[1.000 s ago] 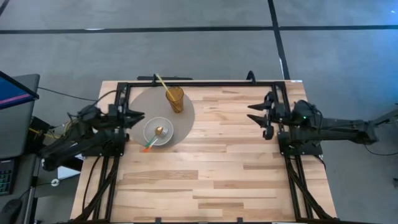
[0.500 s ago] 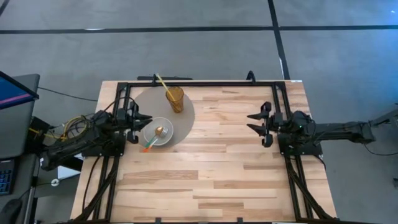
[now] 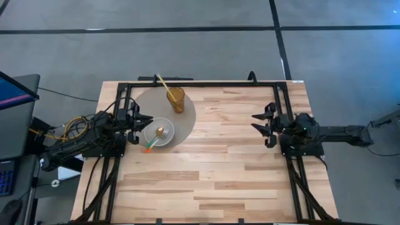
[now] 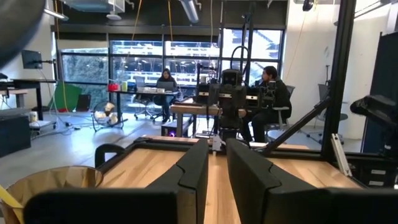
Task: Pick & Place Utensil
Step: Return to Home Position
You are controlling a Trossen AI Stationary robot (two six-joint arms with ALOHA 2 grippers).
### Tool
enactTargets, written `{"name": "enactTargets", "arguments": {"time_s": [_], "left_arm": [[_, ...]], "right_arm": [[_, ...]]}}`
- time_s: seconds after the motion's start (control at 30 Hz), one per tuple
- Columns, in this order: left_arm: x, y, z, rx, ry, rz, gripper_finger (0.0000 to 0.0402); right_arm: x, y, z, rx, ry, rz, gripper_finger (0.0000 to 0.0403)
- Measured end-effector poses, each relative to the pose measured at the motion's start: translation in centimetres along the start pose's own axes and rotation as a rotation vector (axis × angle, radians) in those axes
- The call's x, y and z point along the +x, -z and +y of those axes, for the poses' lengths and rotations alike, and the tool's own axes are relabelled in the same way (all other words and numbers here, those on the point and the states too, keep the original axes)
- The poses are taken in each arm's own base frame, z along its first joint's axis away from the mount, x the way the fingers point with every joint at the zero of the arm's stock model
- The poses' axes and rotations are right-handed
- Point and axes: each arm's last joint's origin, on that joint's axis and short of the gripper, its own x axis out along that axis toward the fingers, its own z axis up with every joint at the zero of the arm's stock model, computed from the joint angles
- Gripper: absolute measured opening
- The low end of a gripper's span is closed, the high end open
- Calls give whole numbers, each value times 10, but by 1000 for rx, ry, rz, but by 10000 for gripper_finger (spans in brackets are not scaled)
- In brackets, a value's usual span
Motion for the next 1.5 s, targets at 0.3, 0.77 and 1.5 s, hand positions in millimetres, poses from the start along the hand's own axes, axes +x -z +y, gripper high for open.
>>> {"name": "enactTargets", "arguments": {"time_s": [0.3, 0.77, 1.5], "left_arm": [[0, 0, 0, -20, 2, 2, 61], [1, 2, 1, -20, 0, 21, 61], [1, 2, -3, -128, 103, 32, 61]], "right_arm": [[-15, -1, -1, 2, -1, -3, 167], [-15, 12, -1, 27, 24, 135, 171], [-17, 20, 1, 62, 80, 217, 169]]}}
